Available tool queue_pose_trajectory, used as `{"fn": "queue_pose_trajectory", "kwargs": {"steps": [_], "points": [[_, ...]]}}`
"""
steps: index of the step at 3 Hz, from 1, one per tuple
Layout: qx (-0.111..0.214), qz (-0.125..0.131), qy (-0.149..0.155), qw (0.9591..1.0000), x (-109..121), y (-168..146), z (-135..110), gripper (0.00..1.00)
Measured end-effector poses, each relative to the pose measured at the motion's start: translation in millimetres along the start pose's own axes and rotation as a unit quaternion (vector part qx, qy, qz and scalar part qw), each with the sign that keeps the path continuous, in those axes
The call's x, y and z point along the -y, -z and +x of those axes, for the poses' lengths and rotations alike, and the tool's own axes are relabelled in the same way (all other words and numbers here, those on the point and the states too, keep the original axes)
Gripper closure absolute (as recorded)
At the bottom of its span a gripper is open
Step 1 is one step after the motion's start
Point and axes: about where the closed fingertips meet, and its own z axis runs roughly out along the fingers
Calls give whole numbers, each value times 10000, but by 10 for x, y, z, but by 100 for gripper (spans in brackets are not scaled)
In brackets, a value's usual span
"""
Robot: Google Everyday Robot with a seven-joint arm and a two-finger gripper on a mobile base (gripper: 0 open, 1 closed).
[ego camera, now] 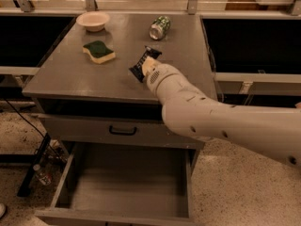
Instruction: Pick rxbar blueberry from middle drawer and place on counter
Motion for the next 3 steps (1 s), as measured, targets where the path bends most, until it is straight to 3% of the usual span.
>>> {"fn": "queue_pose_trajectory", "kwargs": {"steps": [1, 3], "points": [[-308, -51, 12, 9995, -38, -4, 258, 100], [-572, -144, 51, 9982, -98, 22, 480, 100]]}}
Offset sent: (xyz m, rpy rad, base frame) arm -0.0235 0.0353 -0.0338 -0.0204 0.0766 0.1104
